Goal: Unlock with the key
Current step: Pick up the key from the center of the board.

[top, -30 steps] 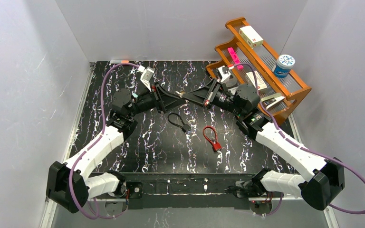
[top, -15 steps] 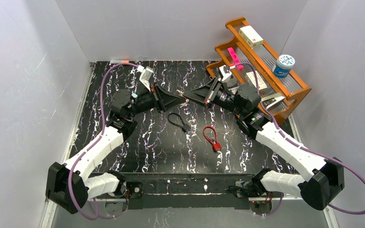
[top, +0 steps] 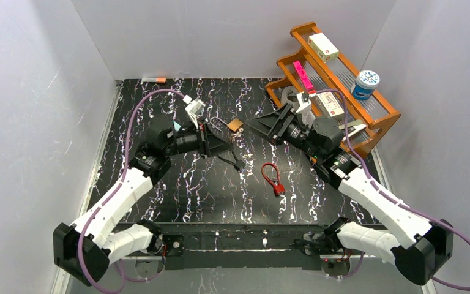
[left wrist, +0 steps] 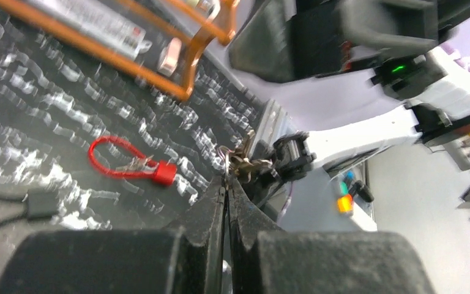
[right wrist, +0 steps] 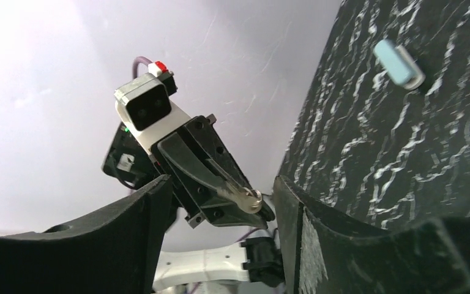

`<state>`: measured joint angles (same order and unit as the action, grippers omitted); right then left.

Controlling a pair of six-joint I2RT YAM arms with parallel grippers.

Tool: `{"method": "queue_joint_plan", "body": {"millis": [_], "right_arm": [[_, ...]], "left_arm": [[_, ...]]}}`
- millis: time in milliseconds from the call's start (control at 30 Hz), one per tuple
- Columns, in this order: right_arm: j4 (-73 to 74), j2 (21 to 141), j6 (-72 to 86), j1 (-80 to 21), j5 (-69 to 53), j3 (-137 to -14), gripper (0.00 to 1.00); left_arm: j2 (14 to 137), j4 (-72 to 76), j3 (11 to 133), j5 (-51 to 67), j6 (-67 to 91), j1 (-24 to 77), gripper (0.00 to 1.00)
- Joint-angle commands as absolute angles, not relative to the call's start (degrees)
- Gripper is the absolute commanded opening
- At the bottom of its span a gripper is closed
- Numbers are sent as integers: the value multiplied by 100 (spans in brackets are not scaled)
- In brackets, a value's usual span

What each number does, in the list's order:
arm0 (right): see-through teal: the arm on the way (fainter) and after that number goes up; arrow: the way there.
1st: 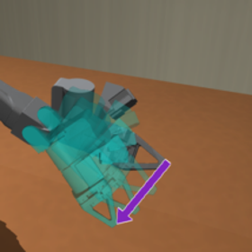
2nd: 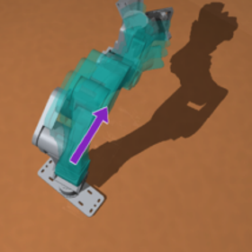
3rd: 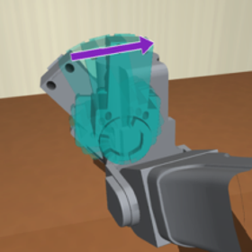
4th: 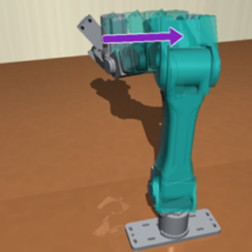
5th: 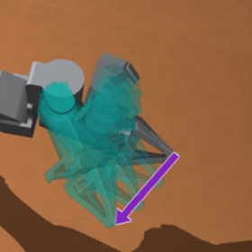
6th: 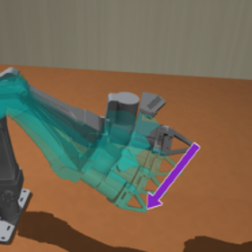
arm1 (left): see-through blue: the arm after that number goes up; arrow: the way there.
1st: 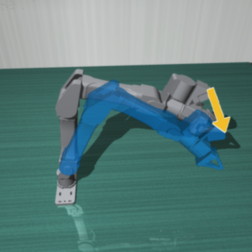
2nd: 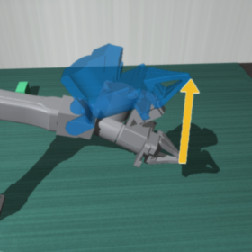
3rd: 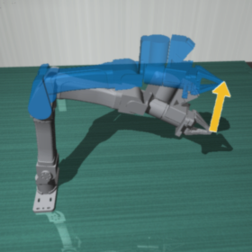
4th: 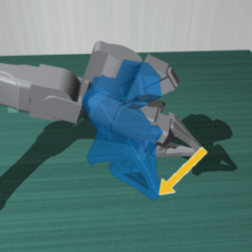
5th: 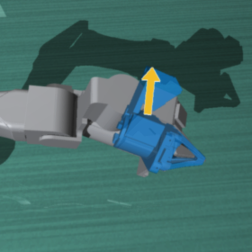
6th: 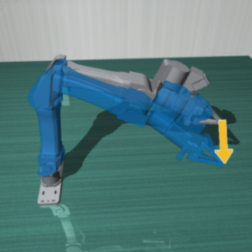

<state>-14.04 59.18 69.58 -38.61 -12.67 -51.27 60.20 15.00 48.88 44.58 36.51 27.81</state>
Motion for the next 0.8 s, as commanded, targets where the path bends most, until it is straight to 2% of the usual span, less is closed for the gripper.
{"method": "queue_joint_plan", "body": {"millis": [0, 133, 300, 433, 533, 767], "right_arm": [[-645, 5736, 5593, -3836, -850, -5534, 71], [159, 5875, 5099, -3835, -687, -5669, 71], [-88, 6021, 4759, -3834, -998, -5458, 71], [-534, 6321, 4037, -3834, -1921, -5369, 68], [-846, 6696, 3629, -3840, -3185, -5331, 67], [-1980, 7431, 3795, -3982, -4803, -5262, 70]], "left_arm": [[6061, -1521, 5602, 3800, 2068, 2795, 0], [6803, -3465, 6187, 2683, 1314, 2800, 0], [6909, -3833, 6241, 2758, 940, 2849, 0], [6869, -3778, 6313, 3238, 784, 2889, 0], [6869, -3782, 6320, 3767, 686, 2975, 0], [6624, -3819, 6298, 4333, 385, 3323, 0]]}}
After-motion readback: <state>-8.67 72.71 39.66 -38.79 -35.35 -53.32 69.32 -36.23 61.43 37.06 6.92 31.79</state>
